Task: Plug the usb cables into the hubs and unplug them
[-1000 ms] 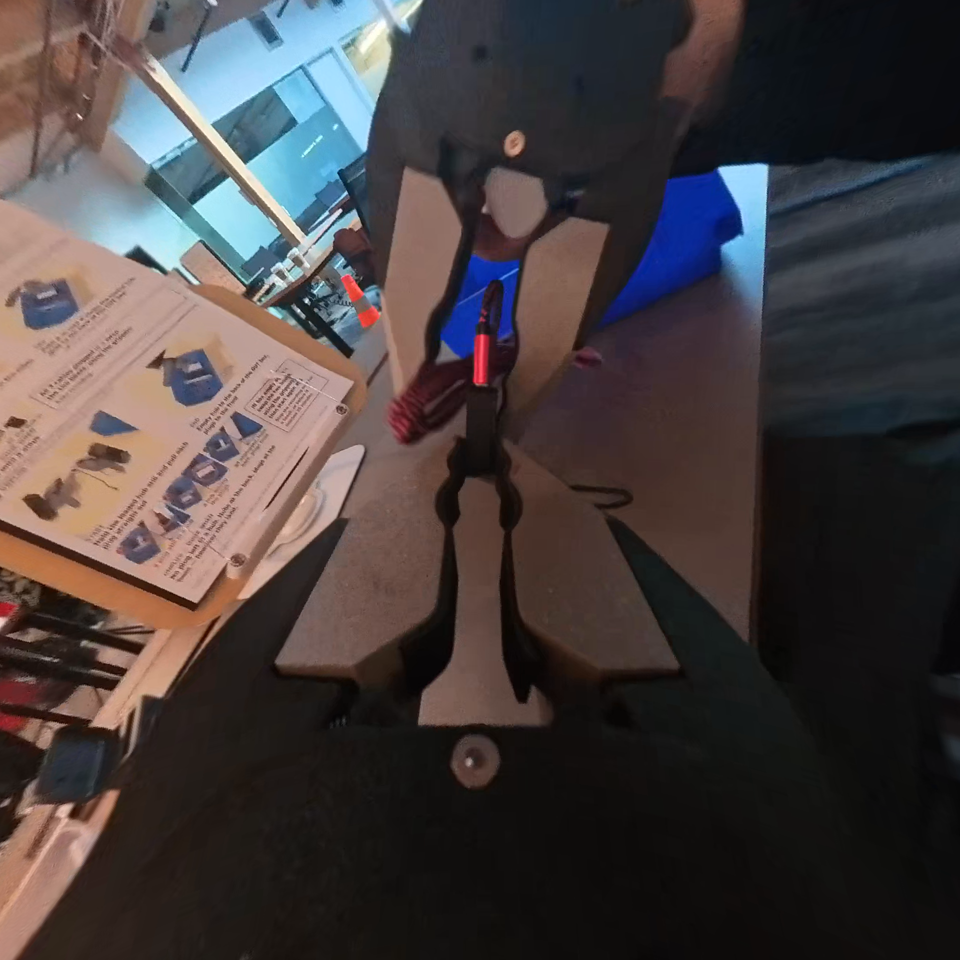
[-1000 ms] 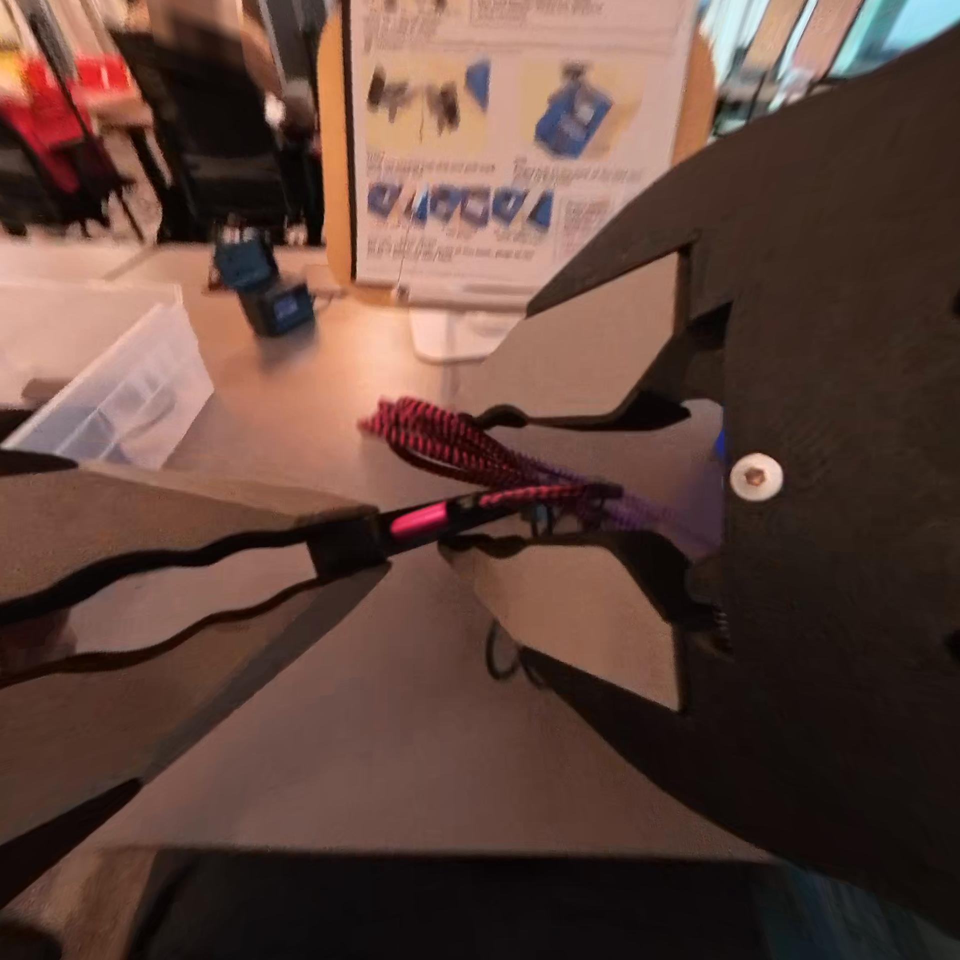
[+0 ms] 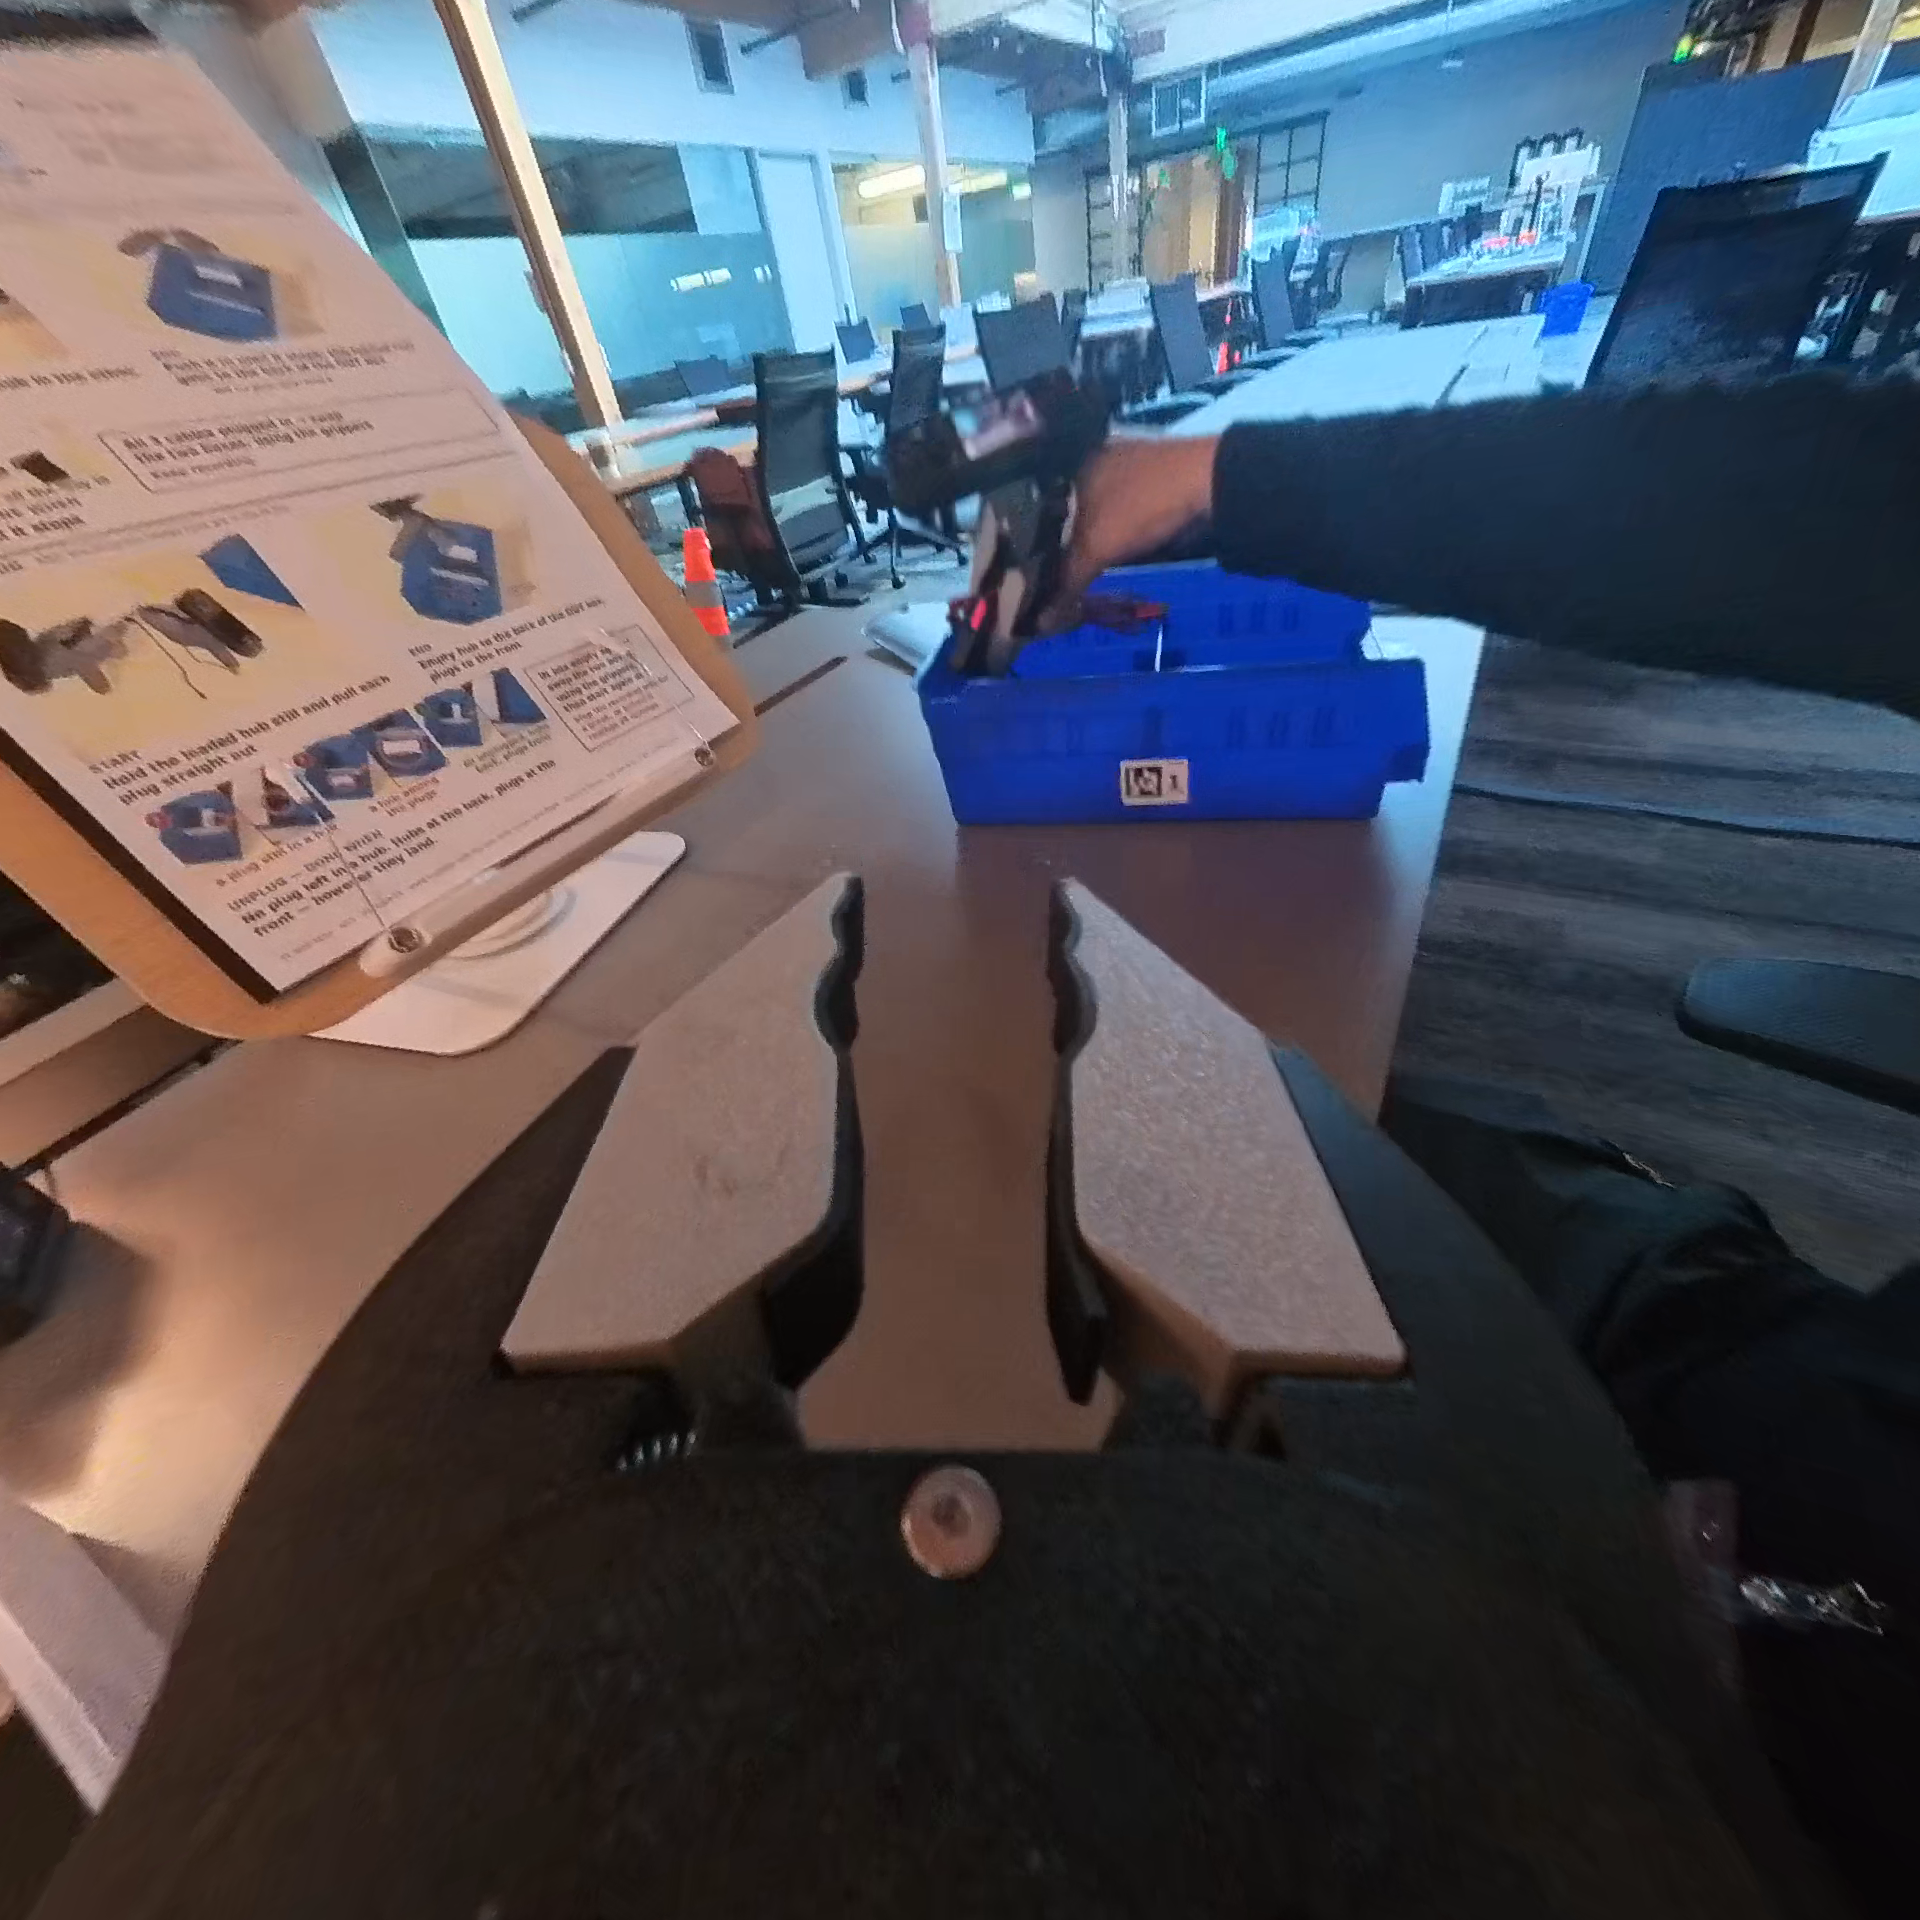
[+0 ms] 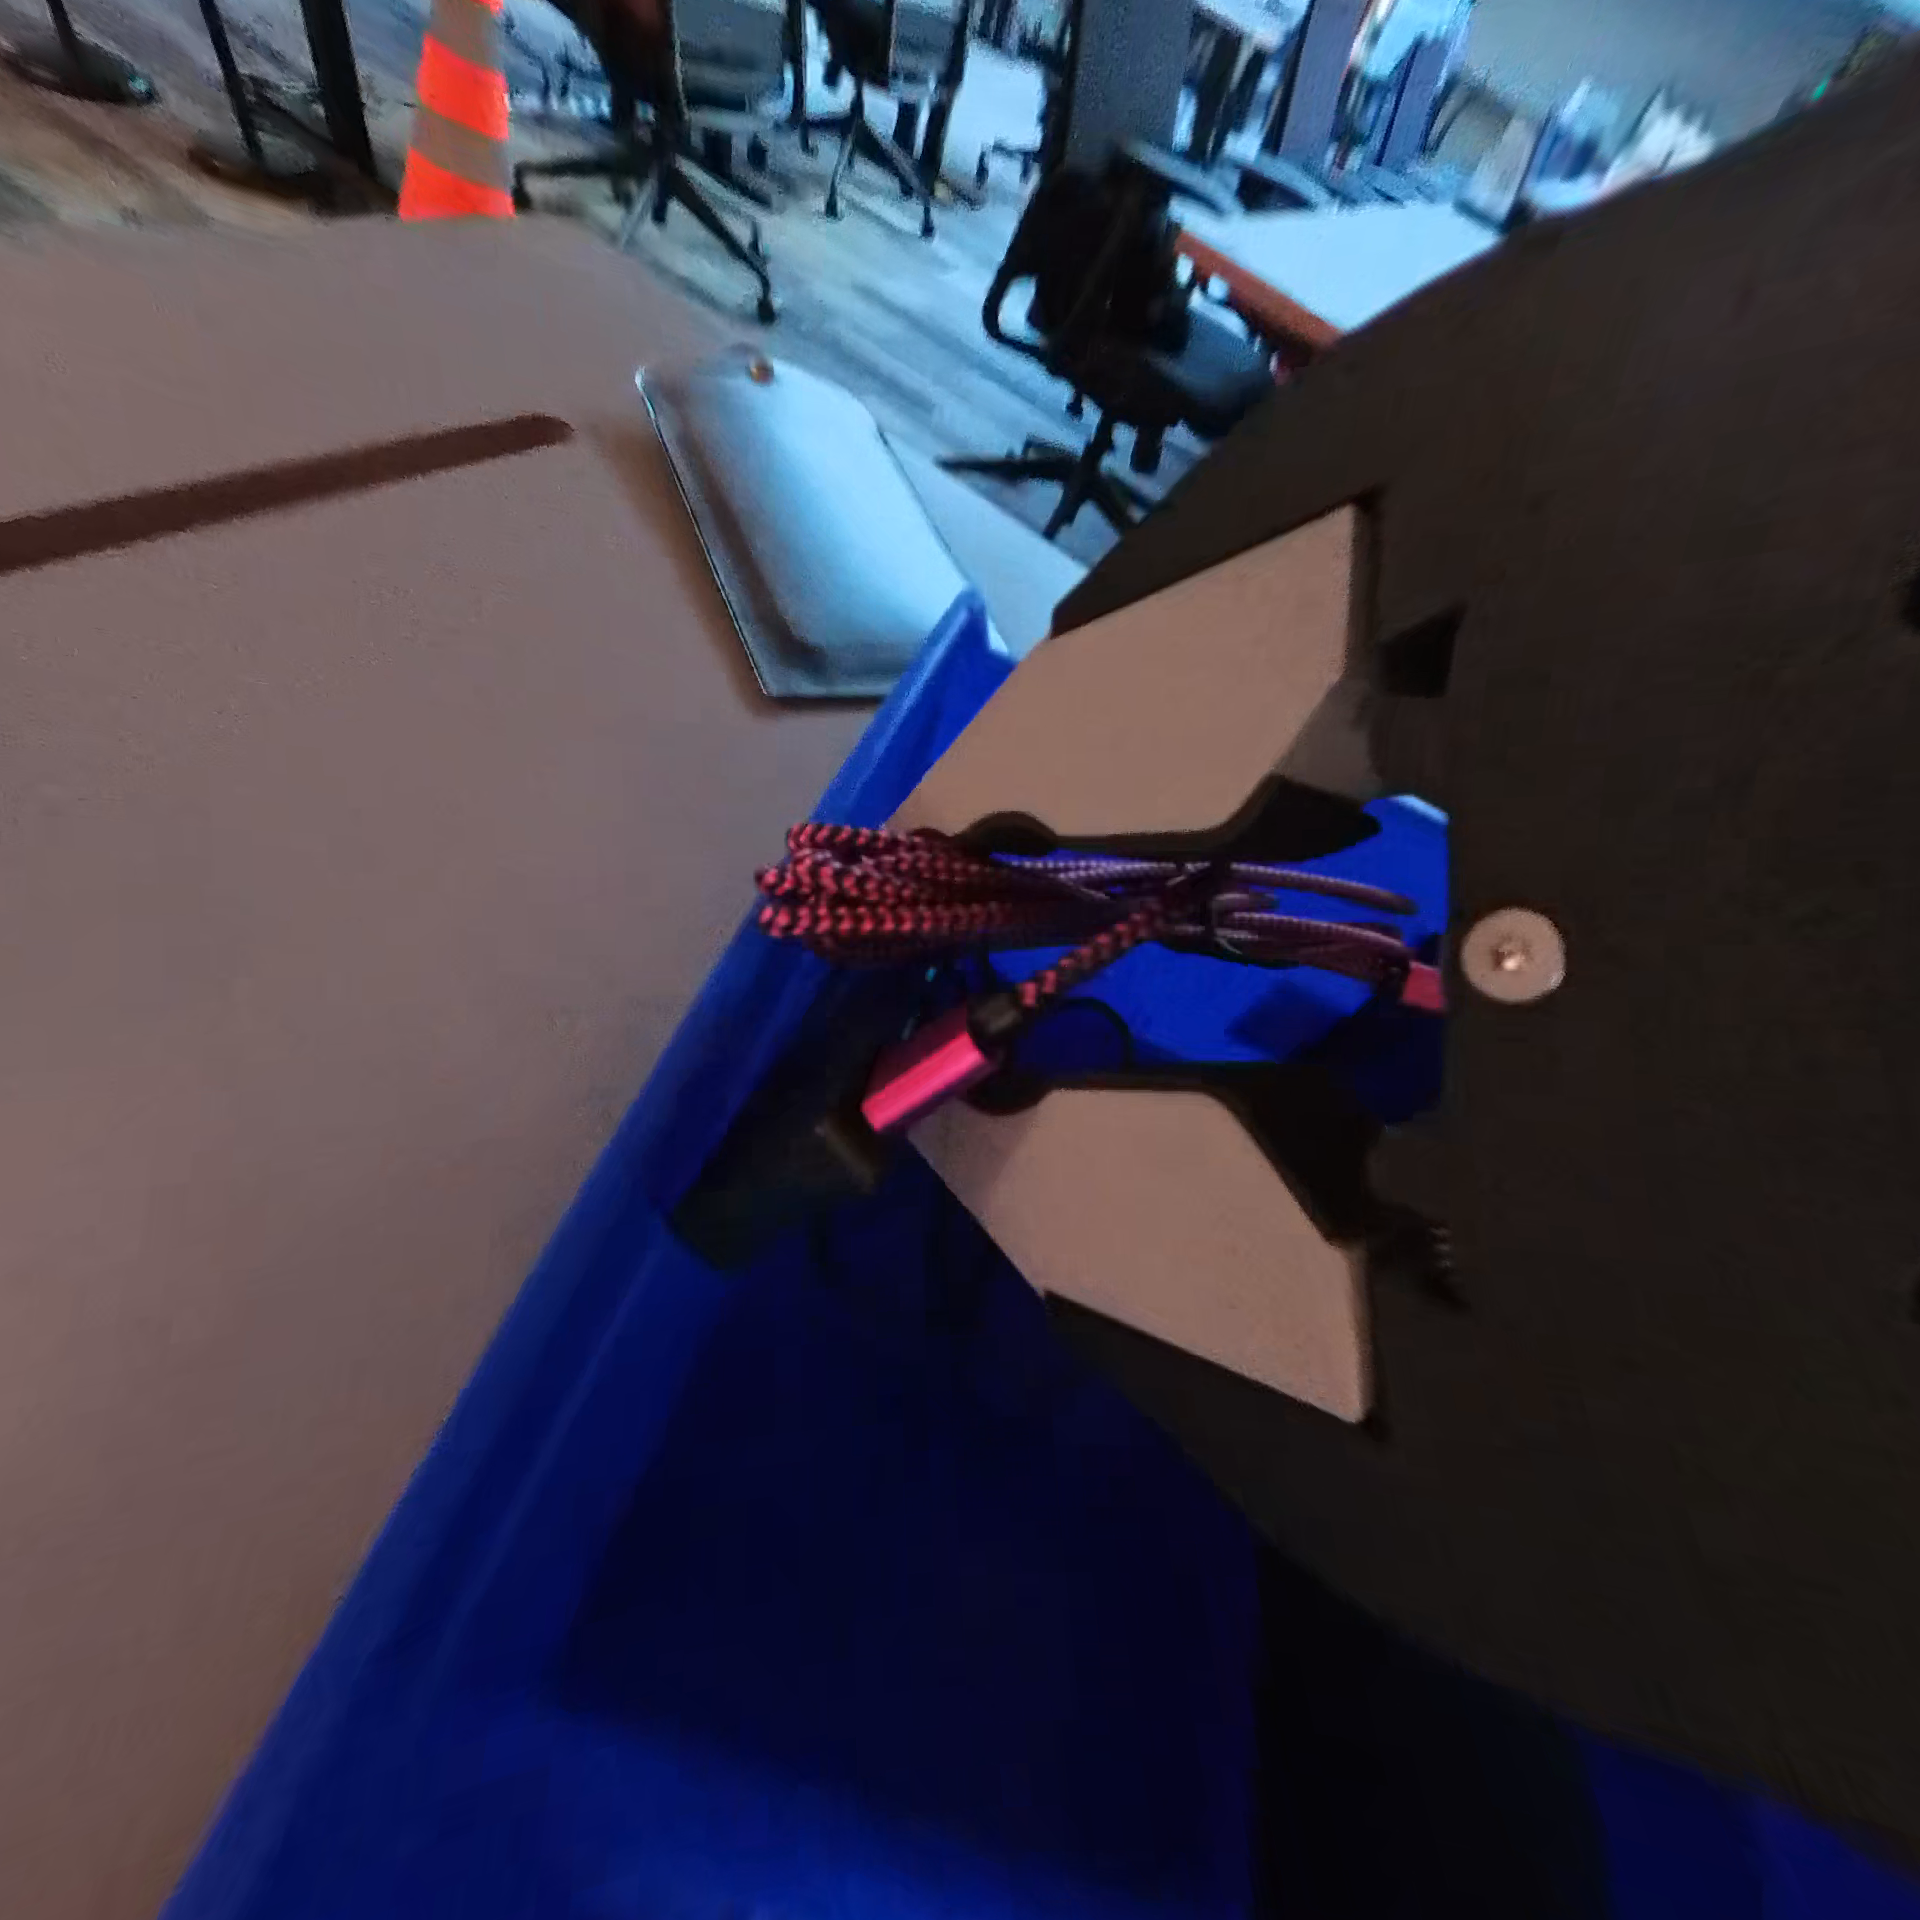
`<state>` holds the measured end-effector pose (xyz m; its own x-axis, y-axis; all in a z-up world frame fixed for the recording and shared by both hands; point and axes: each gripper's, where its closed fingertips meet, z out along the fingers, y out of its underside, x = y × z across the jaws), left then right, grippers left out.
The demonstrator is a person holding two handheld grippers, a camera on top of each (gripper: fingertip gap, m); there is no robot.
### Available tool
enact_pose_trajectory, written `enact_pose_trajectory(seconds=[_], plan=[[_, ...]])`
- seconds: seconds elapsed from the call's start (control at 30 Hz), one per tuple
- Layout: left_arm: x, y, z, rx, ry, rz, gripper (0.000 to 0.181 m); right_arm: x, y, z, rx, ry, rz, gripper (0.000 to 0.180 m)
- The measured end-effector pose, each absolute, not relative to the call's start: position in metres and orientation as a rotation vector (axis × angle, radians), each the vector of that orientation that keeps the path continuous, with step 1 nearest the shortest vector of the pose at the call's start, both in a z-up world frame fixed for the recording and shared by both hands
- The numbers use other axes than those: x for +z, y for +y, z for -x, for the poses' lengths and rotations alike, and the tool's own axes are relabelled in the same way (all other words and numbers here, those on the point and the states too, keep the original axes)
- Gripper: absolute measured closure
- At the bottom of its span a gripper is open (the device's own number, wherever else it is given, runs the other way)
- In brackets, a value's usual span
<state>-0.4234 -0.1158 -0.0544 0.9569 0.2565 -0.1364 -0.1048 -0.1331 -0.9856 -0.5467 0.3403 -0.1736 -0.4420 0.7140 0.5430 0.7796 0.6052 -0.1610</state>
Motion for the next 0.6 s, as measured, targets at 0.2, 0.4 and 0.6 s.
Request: enact_pose_trajectory(seconds=[0.2,0.4,0.6], plan=[[-0.074,-0.126,0.454,0.276,-0.274,1.72,0.115,-0.061,0.286,0.54,0.049,-2.277,1.259,0.103],[-0.093,-0.135,0.468,0.305,-0.355,1.781,0.107,0.048,0.145,0.546,0.702,-1.995,1.124,0.098],[-0.093,-0.165,0.474,0.375,-0.487,1.745,0.111,-0.048,-0.009,0.544,1.226,-2.053,1.026,0.116]])
